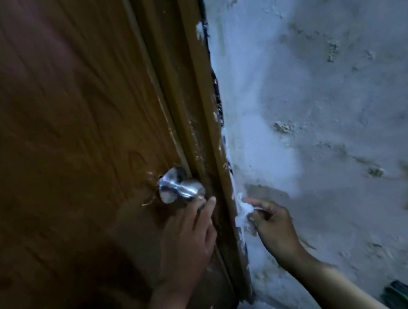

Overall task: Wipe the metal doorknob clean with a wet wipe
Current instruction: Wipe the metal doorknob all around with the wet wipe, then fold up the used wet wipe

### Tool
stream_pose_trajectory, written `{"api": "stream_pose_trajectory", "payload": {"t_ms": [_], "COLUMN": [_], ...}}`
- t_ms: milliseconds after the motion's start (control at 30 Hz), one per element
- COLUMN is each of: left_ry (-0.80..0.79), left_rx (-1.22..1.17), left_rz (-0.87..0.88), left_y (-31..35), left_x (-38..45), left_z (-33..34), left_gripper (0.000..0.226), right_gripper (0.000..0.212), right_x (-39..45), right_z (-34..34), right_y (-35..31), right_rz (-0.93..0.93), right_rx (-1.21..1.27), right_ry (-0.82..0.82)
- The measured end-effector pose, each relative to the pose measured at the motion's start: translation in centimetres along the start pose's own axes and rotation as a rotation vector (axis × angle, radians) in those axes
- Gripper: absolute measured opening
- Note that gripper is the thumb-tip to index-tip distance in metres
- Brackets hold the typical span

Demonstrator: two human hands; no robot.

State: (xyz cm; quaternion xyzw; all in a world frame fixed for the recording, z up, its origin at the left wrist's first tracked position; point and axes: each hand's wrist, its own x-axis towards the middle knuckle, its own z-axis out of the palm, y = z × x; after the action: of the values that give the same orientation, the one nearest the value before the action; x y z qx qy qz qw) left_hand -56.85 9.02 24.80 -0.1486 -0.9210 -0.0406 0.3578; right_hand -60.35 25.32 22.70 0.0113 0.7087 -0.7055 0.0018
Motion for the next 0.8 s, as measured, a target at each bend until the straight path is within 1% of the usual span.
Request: {"api": "stream_pose_trajectory", "payload": {"t_ms": [100, 200, 267, 333, 400, 467, 567, 667, 767, 800], "left_ry": [-0.106, -0.236, -0.414, -0.622, -0.743, -0.788, -0.771, -0.797, -0.83, -0.856], "left_rx": [-0.246, -0.458, -0.633, -0.727, -0.832, -0.907, -0.92, -0.903, -0.849, -0.842], "left_rz": [-0.08, -0.225, -0.36, -0.419, -0.489, -0.57, -0.629, -0.635, -0.626, -0.643], "left_y": [3.0, 6.3, 8.2, 10.0, 11.7, 14.3, 18.7, 22.5, 27.0, 28.3], "left_x": [-1.0, -2.3, -3.2, -4.4, -5.4, -6.1, -7.1, -8.5, -9.8, -10.5], "left_z": [2.3, 4.9, 6.8, 8.9, 10.5, 11.5, 12.7, 13.1, 13.3, 13.4], "left_gripper": [0.032, 0.032, 0.041, 0.054, 0.055, 0.051, 0.039, 0.031, 0.03, 0.031], "right_gripper": [0.029, 0.025, 0.022, 0.019, 0.018, 0.018, 0.019, 0.018, 0.022, 0.019], "right_x": [-1.0, -2.0, -2.6, -3.3, -4.2, -5.4, -6.8, -8.2, -10.2, -11.0], "right_z": [-1.8, -4.1, -5.9, -7.8, -9.2, -11.4, -15.1, -18.5, -22.5, -23.6], "right_y": [2.7, 4.9, 5.9, 6.9, 7.7, 8.5, 10.5, 12.5, 15.4, 16.4], "right_rz": [0.109, 0.203, 0.26, 0.297, 0.302, 0.289, 0.331, 0.368, 0.43, 0.451], "right_rx": [0.051, 0.07, 0.066, 0.018, -0.044, -0.112, -0.198, -0.218, -0.176, -0.171], "right_ry": [0.061, 0.094, 0.096, 0.082, 0.045, 0.012, -0.012, -0.001, 0.02, 0.022]}}
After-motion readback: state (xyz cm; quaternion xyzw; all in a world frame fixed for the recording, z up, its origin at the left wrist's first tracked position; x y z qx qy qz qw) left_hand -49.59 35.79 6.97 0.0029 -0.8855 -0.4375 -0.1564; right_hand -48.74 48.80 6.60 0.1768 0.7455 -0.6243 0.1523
